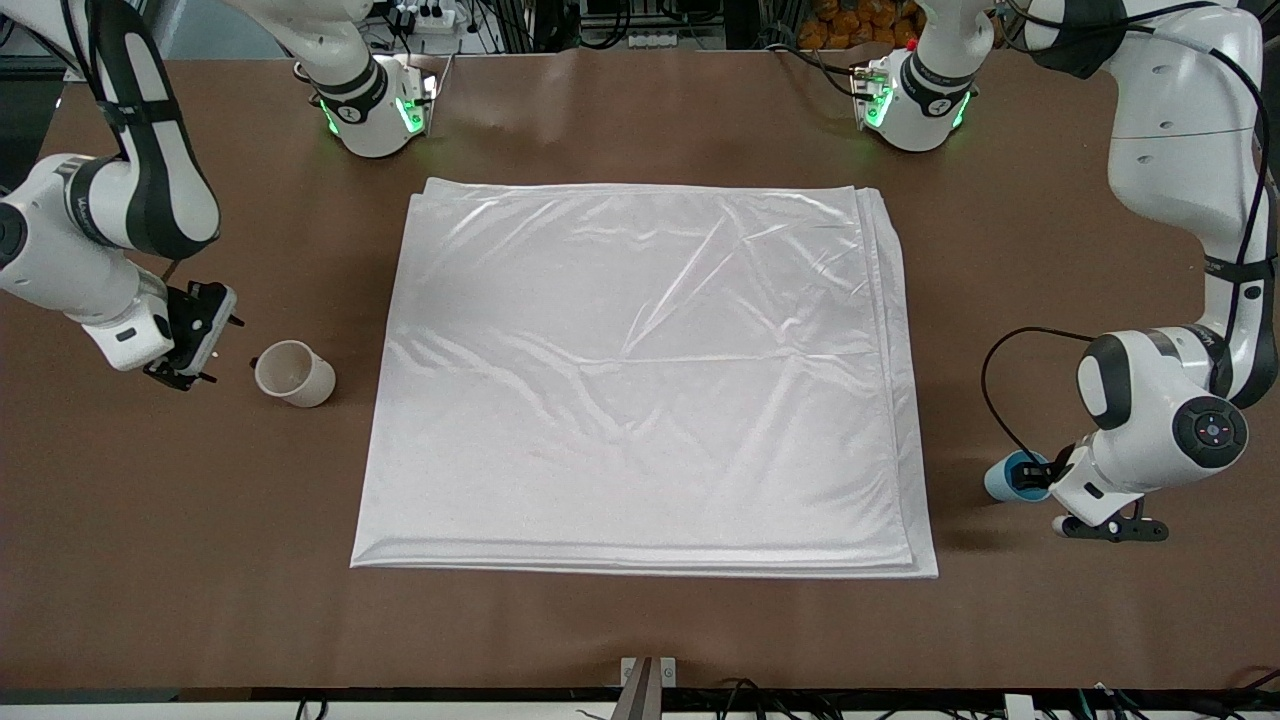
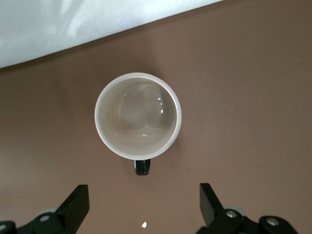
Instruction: Place blue cup into white mug on cloth
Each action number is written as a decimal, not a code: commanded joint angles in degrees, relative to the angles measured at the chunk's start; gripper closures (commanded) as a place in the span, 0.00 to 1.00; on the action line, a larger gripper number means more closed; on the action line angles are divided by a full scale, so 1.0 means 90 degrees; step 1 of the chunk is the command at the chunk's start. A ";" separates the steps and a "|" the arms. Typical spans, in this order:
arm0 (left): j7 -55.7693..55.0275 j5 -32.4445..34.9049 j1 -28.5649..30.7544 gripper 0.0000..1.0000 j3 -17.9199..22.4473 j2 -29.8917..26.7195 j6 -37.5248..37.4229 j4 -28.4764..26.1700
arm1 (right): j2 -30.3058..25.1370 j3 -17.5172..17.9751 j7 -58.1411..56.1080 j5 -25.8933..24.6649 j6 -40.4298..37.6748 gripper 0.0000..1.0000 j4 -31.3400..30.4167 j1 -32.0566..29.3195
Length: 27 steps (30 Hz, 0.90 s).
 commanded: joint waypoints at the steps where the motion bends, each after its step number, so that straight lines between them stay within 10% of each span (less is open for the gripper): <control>1: 0.0070 -0.0462 -0.0005 0.97 0.0018 0.0078 0.0019 0.0144 | 0.0343 0.0038 -0.0463 -0.0083 0.0428 0.00 -0.0022 -0.0239; 27: 0.0168 -0.0580 0.0024 1.00 0.0018 0.0088 0.0019 0.0154 | 0.1055 0.0048 -0.1030 -0.0064 0.2577 0.00 -0.0842 -0.0346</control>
